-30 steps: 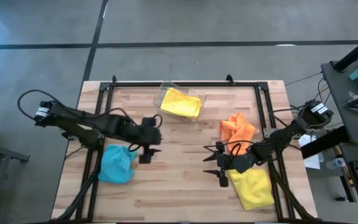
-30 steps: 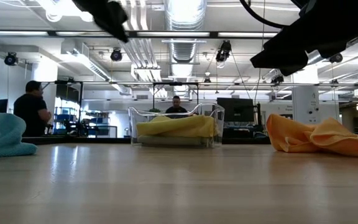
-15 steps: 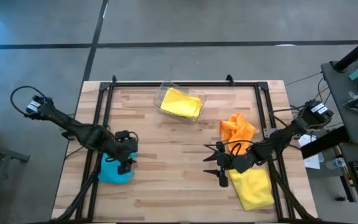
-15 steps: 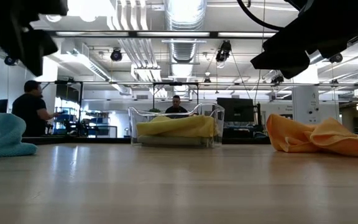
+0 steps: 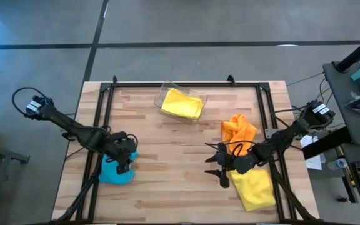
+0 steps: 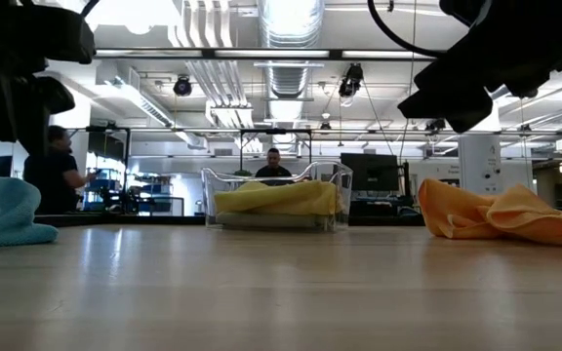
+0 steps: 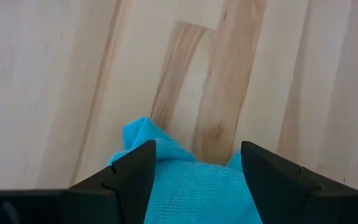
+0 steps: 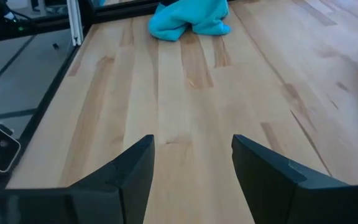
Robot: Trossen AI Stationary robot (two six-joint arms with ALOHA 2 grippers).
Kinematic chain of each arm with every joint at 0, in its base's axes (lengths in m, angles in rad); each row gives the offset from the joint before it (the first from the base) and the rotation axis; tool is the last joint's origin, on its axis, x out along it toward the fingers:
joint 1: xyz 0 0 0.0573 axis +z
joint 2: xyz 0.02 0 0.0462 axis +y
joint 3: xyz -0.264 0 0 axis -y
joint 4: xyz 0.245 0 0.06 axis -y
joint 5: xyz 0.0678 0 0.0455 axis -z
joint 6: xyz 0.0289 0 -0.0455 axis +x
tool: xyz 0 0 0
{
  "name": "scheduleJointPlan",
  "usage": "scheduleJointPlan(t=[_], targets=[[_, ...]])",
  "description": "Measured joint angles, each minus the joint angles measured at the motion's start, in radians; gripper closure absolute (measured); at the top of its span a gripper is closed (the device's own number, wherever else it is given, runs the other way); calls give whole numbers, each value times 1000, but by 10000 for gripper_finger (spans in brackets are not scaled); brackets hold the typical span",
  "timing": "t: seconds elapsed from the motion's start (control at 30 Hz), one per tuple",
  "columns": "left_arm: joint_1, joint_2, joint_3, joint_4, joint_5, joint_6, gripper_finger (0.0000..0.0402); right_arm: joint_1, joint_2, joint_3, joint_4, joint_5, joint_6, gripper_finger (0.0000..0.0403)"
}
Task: Fold microfiber towels
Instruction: Fold the blue microfiber cloth
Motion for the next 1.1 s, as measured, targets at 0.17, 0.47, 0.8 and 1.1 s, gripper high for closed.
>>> scheduleJointPlan(t=[0.17, 0.47, 0.8, 1.1], targets=[[-1, 21, 0, 0, 63, -28, 182, 0, 0, 0, -7, 0, -2, 197], [-3, 118, -5, 39, 55, -23, 182, 0, 0, -1, -8, 0, -3, 197], [-21, 280, 0, 131, 106, 8, 182, 0, 16, -2, -7, 1, -4, 197], [-58, 272, 2, 144, 132, 27, 182, 0, 79, -3, -3, 1, -3, 197]])
